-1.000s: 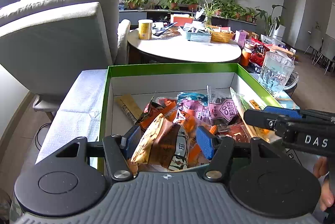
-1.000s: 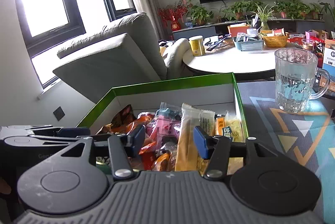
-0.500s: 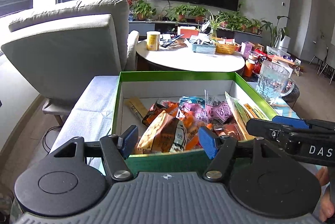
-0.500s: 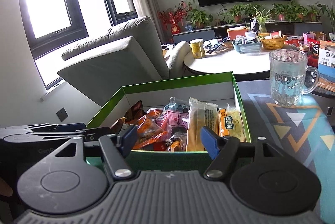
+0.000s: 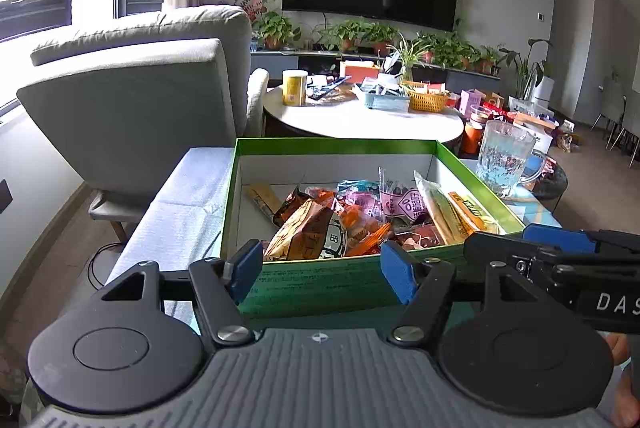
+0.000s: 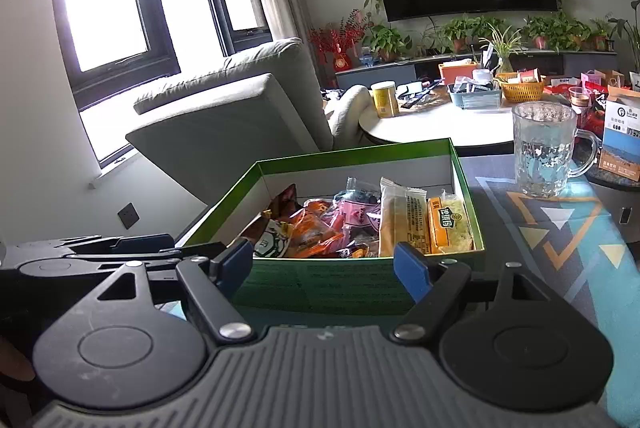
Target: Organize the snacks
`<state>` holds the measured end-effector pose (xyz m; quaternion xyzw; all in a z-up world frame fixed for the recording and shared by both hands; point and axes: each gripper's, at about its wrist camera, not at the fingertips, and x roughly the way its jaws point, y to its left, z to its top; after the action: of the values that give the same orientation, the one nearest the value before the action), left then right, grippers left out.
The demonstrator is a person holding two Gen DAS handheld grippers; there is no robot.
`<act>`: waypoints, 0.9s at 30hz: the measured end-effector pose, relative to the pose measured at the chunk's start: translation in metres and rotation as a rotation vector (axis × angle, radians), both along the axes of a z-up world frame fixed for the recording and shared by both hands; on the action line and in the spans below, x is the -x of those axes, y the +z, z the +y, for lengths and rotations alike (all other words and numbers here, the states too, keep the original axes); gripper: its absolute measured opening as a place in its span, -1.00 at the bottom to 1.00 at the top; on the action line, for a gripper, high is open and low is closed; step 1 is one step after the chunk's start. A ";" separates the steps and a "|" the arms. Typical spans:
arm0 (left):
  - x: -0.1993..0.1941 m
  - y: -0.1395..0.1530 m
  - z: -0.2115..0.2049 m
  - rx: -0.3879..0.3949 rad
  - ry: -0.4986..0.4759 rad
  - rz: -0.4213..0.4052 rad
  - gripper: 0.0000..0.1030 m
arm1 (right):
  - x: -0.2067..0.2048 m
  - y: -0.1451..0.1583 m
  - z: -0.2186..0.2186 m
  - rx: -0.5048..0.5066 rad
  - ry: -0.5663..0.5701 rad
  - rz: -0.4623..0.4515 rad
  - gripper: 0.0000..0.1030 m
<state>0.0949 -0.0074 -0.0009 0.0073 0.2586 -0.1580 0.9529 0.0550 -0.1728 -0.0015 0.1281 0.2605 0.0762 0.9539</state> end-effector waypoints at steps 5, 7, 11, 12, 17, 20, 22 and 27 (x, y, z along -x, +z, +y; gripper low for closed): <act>0.014 0.005 0.003 0.008 -0.009 -0.014 0.23 | 0.011 0.004 0.003 -0.011 -0.006 -0.013 -0.14; 0.020 0.006 0.003 0.009 -0.009 -0.018 0.23 | 0.015 0.005 0.004 -0.013 -0.010 -0.020 -0.14; 0.028 0.007 0.006 0.013 -0.013 -0.020 0.24 | 0.023 0.009 0.006 -0.009 -0.022 -0.039 -0.14; 0.030 0.007 0.006 0.013 -0.016 -0.020 0.25 | 0.025 0.010 0.007 -0.008 -0.027 -0.044 -0.14; 0.040 0.012 0.010 0.012 -0.020 -0.031 0.28 | 0.032 0.015 0.009 -0.005 -0.031 -0.063 -0.14; 0.046 0.016 0.014 0.012 -0.016 -0.045 0.30 | 0.036 0.018 0.010 -0.012 -0.032 -0.073 -0.14; 0.049 0.019 0.017 0.015 -0.015 -0.049 0.31 | 0.037 0.020 0.011 -0.015 -0.032 -0.078 -0.14; 0.051 0.020 0.020 0.019 0.008 -0.043 0.32 | 0.042 0.022 0.011 -0.022 -0.041 -0.082 -0.14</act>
<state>0.0435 0.0130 0.0196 0.0005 0.2365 -0.1564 0.9590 0.0133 -0.1618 0.0201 0.1408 0.2175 0.0645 0.9637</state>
